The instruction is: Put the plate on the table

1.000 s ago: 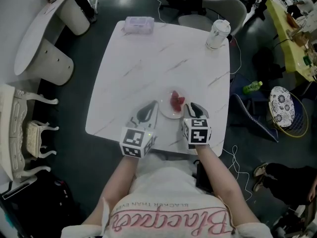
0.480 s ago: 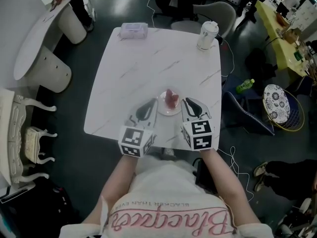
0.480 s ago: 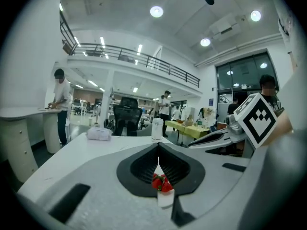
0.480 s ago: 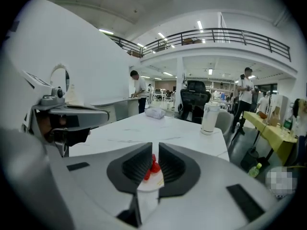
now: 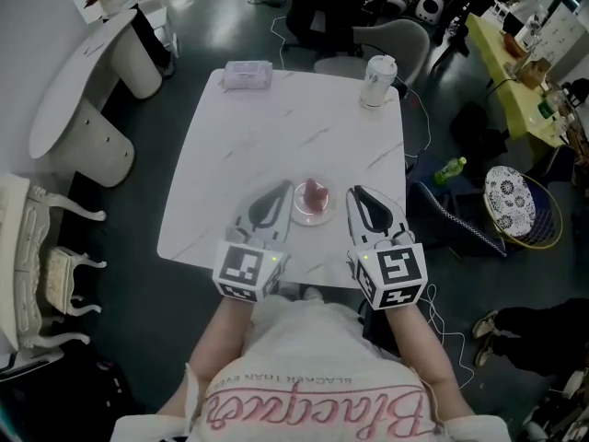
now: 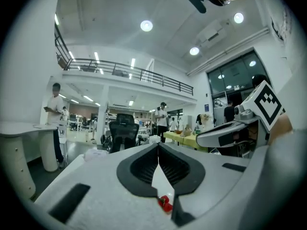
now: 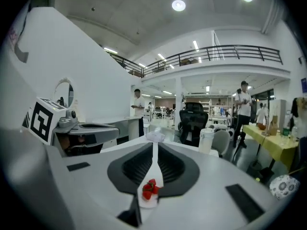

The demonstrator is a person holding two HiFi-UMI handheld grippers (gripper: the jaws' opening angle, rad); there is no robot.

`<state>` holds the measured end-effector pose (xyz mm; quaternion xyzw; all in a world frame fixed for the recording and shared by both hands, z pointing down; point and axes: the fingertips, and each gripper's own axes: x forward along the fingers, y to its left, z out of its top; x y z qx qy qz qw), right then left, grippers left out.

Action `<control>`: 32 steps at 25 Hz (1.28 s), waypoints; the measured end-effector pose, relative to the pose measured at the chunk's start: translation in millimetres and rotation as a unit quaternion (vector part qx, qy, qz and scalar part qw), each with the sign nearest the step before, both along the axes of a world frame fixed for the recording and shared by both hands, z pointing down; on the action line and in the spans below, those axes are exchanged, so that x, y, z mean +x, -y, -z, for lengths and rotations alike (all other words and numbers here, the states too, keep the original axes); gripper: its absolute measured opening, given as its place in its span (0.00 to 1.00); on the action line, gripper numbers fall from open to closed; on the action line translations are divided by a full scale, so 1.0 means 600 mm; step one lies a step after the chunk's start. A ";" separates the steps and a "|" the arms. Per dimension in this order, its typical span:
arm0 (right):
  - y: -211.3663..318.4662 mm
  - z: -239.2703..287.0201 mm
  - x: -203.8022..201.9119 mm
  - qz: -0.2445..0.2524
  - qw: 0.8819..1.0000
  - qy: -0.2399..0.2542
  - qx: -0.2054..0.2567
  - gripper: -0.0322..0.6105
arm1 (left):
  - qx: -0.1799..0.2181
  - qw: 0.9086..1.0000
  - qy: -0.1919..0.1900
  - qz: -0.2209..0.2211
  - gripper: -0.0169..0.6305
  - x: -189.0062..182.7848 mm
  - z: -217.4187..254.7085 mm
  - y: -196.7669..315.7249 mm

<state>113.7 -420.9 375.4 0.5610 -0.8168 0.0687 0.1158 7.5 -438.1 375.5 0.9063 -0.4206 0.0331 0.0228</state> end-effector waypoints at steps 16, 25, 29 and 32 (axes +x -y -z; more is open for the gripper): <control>-0.011 0.095 0.011 -0.014 0.997 0.002 0.082 0.08 | 0.050 0.999 0.004 -0.009 0.04 0.025 0.079 0.007; -0.010 0.087 0.014 -0.016 0.997 -0.010 0.073 0.07 | 0.045 0.999 0.011 -0.015 0.04 0.031 0.067 0.011; -0.010 0.085 0.008 -0.012 0.997 -0.011 0.069 0.07 | 0.042 0.999 0.010 -0.017 0.04 0.027 0.067 0.012; -0.010 0.081 0.006 -0.010 0.998 -0.013 0.065 0.07 | 0.039 0.999 0.010 -0.016 0.04 0.023 0.063 0.017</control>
